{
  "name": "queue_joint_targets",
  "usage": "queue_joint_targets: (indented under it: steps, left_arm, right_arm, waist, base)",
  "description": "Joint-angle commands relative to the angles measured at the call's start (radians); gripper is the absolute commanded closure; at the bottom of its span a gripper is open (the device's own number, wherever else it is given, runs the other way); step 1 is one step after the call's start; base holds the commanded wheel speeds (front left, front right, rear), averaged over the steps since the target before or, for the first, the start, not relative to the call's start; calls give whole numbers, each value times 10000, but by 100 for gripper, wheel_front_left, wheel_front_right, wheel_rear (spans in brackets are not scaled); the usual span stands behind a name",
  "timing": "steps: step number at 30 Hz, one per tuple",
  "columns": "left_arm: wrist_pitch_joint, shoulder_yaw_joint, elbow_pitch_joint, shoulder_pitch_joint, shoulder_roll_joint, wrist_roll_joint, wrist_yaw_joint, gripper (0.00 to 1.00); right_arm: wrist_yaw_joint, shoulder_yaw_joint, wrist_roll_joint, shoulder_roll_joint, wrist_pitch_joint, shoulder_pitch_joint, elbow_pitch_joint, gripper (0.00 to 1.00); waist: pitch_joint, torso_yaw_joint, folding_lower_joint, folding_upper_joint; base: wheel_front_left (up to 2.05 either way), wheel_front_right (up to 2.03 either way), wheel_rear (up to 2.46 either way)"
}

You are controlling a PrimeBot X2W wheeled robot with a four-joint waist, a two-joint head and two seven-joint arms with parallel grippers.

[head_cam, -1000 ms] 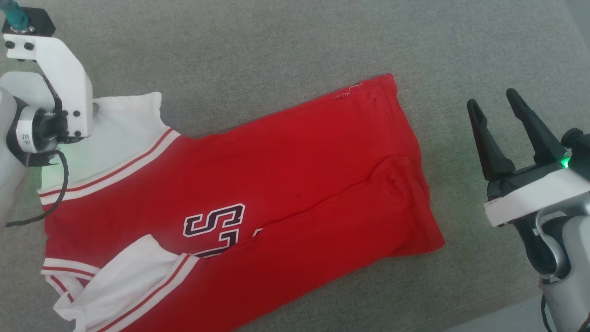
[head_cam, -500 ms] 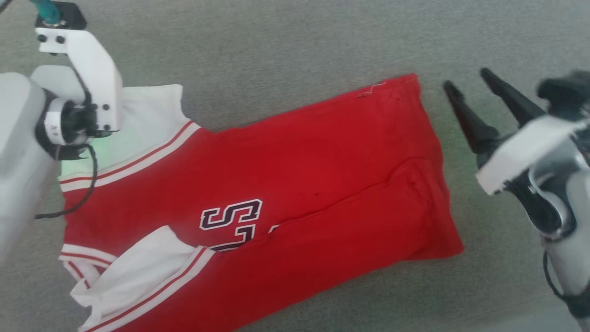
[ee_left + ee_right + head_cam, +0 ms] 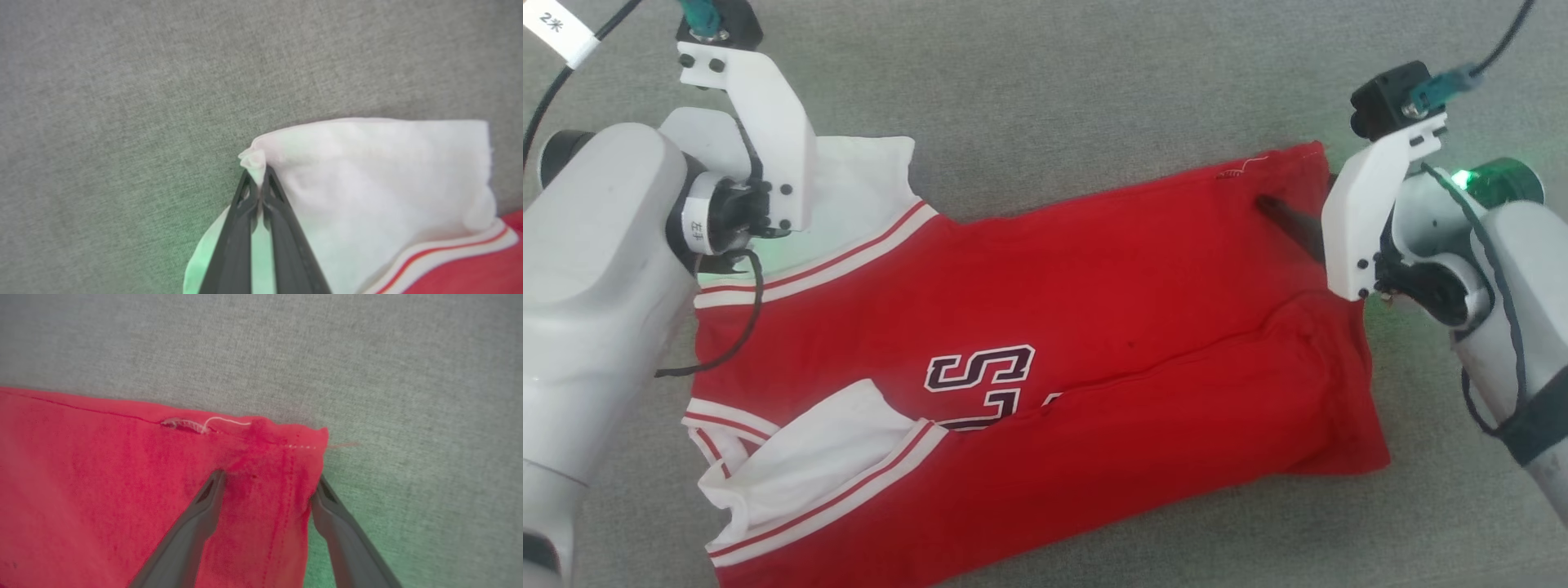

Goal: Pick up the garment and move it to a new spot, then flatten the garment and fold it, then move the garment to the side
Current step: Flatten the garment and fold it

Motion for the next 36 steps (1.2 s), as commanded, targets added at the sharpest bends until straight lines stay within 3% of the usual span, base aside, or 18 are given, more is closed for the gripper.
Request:
queue_joint_targets:
  steps: [1, 2, 4, 12, 19, 27, 36]
  left_arm:
    - [7, -135, 141, 171, -143, -55, -84, 100]
    - [-59, -133, 162, 152, -190, -57, -107, 100]
    - [-207, -129, 249, 136, -276, -62, -161, 100]
    - [-655, -111, 425, -114, -408, -71, -577, 100]
    - [-3, -286, -670, 26, -98, -148, -578, 100]
    - [935, -435, -3456, 908, 873, -125, 307, 100]
    - [1662, -515, -7746, 3006, 2410, -244, 2130, 100]
  right_arm:
    - [3, 199, 15, -4, 155, -78, 197, 0]
    - [2, 410, 73, -17, 325, -150, 357, 0]
    - [2, 567, 118, -78, 300, -331, 709, 100]
    - [0, 905, 118, -457, -689, -455, 1031, 100]
    - [0, 957, 269, -1125, -1494, 210, 426, 100]
    - [0, 483, 361, -1880, -1888, 1408, -681, 100]
    - [0, -623, 176, -2765, -1583, 3634, -2519, 100]
  waist:
    - [-17, 35, 0, 0]
    - [-31, 64, 0, 0]
    - [-75, 130, 0, 0]
    - [-567, 527, 0, 0]
    - [-1278, 991, 0, 0]
    - [-1869, 1432, 0, 0]
    - [-2303, 1751, 0, 0]
  base:
    - [0, 0, 0]
    - [0, 0, 0]
    - [0, 0, 0]
    - [0, 0, 0]
    - [0, 0, 0]
    - [0, 0, 0]
    - [0, 0, 0]
